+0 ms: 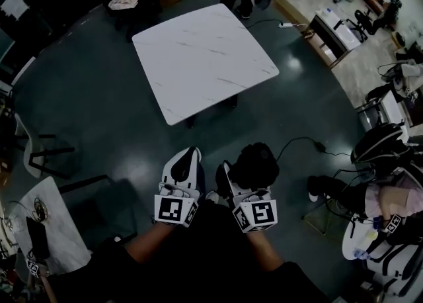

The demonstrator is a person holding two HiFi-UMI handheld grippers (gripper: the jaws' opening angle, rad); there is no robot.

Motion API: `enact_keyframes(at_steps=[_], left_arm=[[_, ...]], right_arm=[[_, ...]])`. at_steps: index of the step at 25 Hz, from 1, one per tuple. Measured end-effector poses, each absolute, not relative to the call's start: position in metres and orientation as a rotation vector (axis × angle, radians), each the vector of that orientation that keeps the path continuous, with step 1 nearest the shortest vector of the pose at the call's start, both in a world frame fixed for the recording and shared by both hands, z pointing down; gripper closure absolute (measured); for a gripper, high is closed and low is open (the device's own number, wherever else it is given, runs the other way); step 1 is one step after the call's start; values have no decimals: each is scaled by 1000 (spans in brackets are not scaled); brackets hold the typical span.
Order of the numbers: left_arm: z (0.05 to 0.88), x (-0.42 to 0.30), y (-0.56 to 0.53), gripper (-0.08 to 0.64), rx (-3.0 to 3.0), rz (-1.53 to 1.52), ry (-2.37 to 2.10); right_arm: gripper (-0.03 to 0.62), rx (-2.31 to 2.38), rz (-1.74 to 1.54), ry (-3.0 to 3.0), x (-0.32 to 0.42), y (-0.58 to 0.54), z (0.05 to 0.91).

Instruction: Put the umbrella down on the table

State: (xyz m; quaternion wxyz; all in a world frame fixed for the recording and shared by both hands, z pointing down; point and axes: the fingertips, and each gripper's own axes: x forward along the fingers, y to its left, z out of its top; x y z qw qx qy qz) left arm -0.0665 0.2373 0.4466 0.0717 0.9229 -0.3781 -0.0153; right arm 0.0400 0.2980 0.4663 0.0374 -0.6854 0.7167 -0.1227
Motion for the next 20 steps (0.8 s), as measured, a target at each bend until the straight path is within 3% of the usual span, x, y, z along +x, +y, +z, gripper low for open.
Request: enact_keyframes(at_steps=[11, 20], left_arm=[[443, 15, 137, 541, 2769, -80, -914], [436, 13, 35, 541, 2758, -134, -939]], right_arm=[[267, -2303, -268, 2189, 94, 195, 457], [267, -2314, -353, 2185, 109, 95, 456]])
